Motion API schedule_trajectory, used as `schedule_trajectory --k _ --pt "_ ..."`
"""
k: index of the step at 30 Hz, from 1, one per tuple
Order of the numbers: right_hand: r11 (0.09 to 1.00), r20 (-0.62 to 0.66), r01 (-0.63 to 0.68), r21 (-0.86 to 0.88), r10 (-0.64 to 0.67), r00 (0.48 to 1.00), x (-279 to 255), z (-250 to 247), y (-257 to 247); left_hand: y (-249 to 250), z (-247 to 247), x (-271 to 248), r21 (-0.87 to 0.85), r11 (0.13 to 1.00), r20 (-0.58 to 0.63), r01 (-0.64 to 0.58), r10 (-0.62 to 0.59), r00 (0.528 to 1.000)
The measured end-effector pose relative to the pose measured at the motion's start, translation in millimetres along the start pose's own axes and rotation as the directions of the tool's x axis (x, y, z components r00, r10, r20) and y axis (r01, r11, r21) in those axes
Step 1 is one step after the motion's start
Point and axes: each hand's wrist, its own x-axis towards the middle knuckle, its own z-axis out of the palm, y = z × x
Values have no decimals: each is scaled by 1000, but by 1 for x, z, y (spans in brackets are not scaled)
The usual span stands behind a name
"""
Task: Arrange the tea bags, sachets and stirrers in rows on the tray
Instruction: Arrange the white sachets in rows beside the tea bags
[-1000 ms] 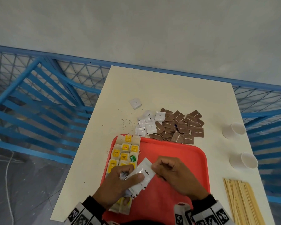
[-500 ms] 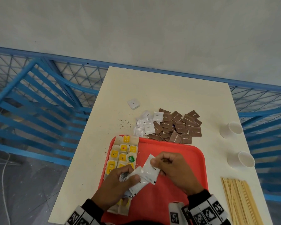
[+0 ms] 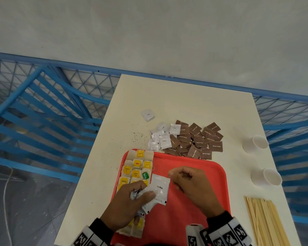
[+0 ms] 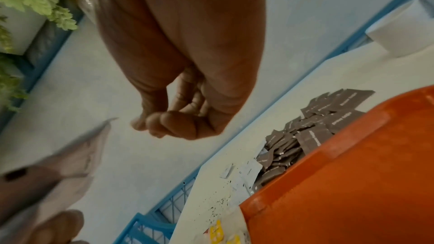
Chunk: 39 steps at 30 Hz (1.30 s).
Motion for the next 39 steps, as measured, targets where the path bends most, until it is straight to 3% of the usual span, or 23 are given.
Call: schedule_trajectory --k 3,7,11,16,22,28,29,31,33,34,39 --pt "992 115 11 -125 3 993 -5 5 0 -4 3 0 62 997 -19 -41 43 999" --pt "998 -3 -29 60 29 1000 -2 1 1 -10 3 0 59 998 -53 -38 41 998" --pt "997 170 24 -67 -12 985 -6 8 -3 -19 2 0 143 988 -80 -58 70 994" --pt "999 76 -8 -33 11 997 -3 12 6 -19 3 2 185 979 -95 -84 103 990" --pt "971 -59 154 -184 -167 984 -1 25 20 -26 1 3 212 975 -90 -70 90 992" --pt "996 -156 87 26 -82 984 3 24 25 -29 -3 4 178 984 -87 -30 46 995" --pt "997 -136 64 38 -59 989 5 22 25 -31 -4 4 175 984 -90 -23 39 995" --pt "999 24 42 -34 -41 999 7 20 21 -34 -6 4 210 978 -94 -18 38 995" --pt "990 213 32 -140 -1 977 9 25 17 -39 -6 4 253 967 -76 -23 44 996" --pt "984 246 38 -175 6 969 10 28 17 -40 -5 4 270 962 -65 -27 47 997" --pt "997 17 -75 16 75 997 13 25 24 -41 -7 8 204 979 -118 8 16 993"
